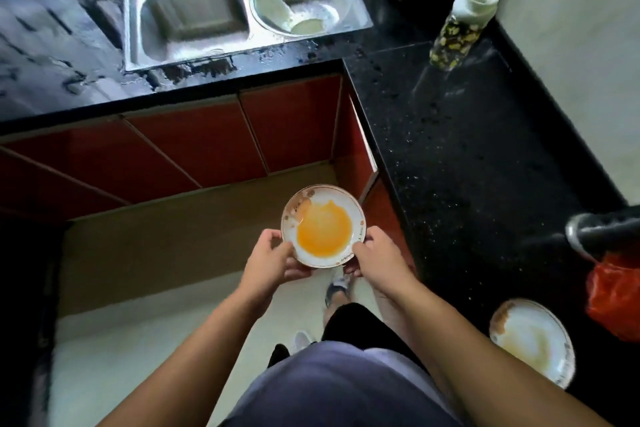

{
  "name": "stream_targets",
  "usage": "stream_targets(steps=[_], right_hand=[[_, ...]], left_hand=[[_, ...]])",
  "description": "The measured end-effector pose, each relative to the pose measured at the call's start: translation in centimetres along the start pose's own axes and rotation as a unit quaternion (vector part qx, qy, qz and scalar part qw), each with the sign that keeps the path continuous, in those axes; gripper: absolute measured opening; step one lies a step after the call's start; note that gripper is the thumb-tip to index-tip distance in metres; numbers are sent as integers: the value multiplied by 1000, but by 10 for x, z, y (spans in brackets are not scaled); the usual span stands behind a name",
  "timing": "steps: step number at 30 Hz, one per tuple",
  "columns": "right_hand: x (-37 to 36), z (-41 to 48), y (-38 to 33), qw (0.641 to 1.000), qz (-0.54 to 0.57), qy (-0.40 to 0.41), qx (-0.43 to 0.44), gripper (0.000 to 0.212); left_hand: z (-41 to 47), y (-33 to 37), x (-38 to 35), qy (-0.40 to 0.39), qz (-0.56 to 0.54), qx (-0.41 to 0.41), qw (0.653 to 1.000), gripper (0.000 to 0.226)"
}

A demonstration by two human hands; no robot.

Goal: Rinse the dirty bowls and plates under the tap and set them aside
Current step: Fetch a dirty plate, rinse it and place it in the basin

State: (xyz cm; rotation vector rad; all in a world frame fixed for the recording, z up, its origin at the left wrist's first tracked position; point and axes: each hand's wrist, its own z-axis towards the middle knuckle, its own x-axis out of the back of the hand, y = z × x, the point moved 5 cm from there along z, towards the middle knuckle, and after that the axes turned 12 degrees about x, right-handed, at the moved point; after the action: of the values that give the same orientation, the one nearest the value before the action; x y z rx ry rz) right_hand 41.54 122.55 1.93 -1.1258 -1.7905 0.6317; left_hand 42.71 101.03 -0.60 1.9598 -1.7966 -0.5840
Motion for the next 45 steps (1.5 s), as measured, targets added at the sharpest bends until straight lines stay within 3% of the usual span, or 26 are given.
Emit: stream_targets(steps=[11,17,24,28,34,38,41,45], right_hand=[[-49,216,-169,977,-57,-148,143,7],[-79,325,-254,969,-57,-178,163,6],[-114,442,-334,977,-37,-158,141,6],[-115,503,-377,986,-2,-145,85,15],[-80,626,-439,997,33,-30,66,14],[-47,723,-488,994,8,82,77,35],[-29,784,-518,984,-100,113,96,50],[-28,820,-514,957,-275,51,83,46]], left_hand=[[95,179,81,86,-90,9,992,44],[149,272,124,119,-174,2,978,31],[244,383,186,104,-167,-49,979,27],[287,441,216,117,-91,-56,987,32],[346,501,240,88,-76,-38,993,33],[371,530,245,101,-95,-30,990,24],[382,545,244,106,-118,-19,987,24],[395,560,239,88,-144,-7,986,26]])
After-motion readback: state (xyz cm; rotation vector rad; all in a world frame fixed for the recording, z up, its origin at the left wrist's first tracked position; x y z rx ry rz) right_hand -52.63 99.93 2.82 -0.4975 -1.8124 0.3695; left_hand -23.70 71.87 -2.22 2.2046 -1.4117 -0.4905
